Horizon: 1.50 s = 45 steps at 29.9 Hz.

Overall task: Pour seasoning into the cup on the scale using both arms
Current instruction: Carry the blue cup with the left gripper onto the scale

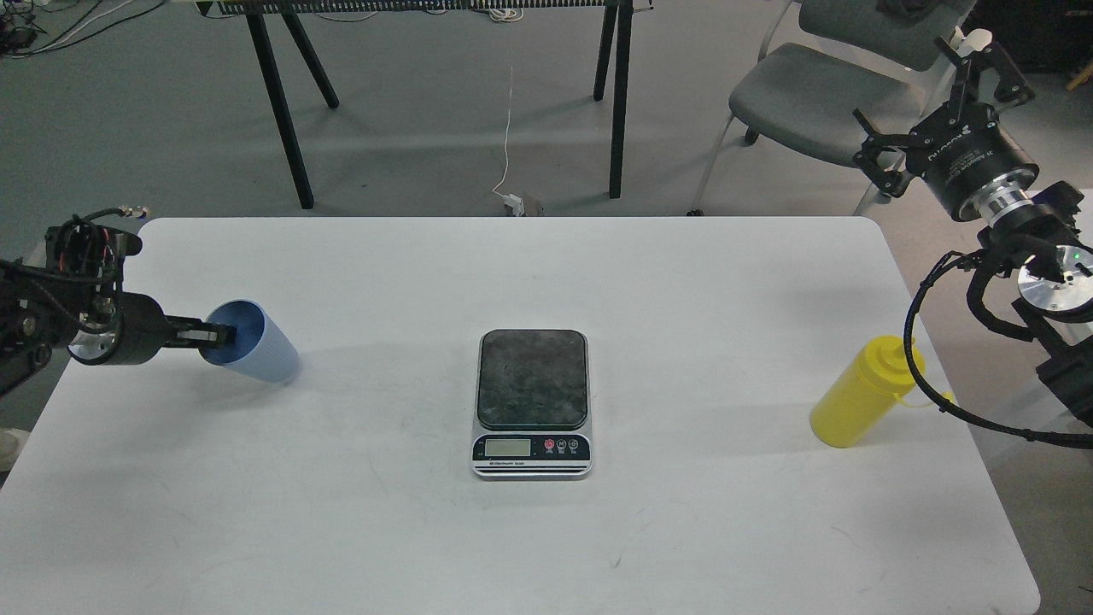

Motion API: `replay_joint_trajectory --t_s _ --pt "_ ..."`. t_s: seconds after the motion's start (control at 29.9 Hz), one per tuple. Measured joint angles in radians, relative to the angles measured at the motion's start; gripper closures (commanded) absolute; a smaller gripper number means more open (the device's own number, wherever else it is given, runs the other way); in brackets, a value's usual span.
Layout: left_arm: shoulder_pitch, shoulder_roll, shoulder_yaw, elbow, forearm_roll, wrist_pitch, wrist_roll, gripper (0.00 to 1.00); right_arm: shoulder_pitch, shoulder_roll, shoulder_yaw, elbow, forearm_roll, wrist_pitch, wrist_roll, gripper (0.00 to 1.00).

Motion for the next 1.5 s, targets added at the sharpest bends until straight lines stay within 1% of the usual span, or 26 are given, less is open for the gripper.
replay_joint_trajectory --t_s 0.1,0.3,0.4,0.5,0.64,0.8,0.94,1.07,1.24,1.5 --pt "-0.054 0.025 0.0 -0.063 -0.001 -0.029 0.0 0.97 0.0 0.0 0.0 -0.001 0.0 0.0 0.0 0.01" --pt "-0.177 0.036 -0.001 -0.2 0.009 -0.035 0.0 0.96 0.001 -0.005 0.002 -0.001 0.0 0.0 0.0 0.01" --pt "-0.23 0.014 -0.001 -0.258 0.055 -0.035 0.0 0.96 0.001 -0.006 0.002 -0.002 0.0 0.0 0.0 0.01" --pt "-0.266 -0.042 -0.001 -0.296 0.162 -0.035 0.0 0.96 0.0 -0.006 0.002 -0.003 0.0 0.0 0.0 0.01" --pt "-0.31 -0.135 -0.001 -0.309 0.272 -0.035 0.0 0.96 -0.006 -0.005 0.002 -0.003 0.0 0.0 0.0 0.01" --pt "-0.381 -0.252 -0.002 -0.311 0.285 -0.035 0.0 0.96 -0.024 -0.003 0.01 -0.002 0.001 0.0 0.001 0.01" --pt "-0.4 -0.318 -0.001 -0.311 0.288 -0.035 0.0 0.95 -0.029 -0.006 0.013 -0.001 0.002 0.0 0.002 0.01" --pt "-0.402 -0.368 0.005 -0.311 0.292 -0.035 0.0 0.95 -0.029 -0.007 0.015 -0.001 0.004 0.0 0.002 0.01" --pt "-0.401 -0.419 0.054 -0.311 0.293 -0.035 0.0 0.95 -0.029 -0.008 0.021 -0.001 0.004 0.0 0.002 0.01" --pt "-0.383 -0.459 0.092 -0.297 0.298 -0.035 0.0 0.94 -0.03 -0.008 0.023 -0.001 0.005 0.0 0.003 0.01"
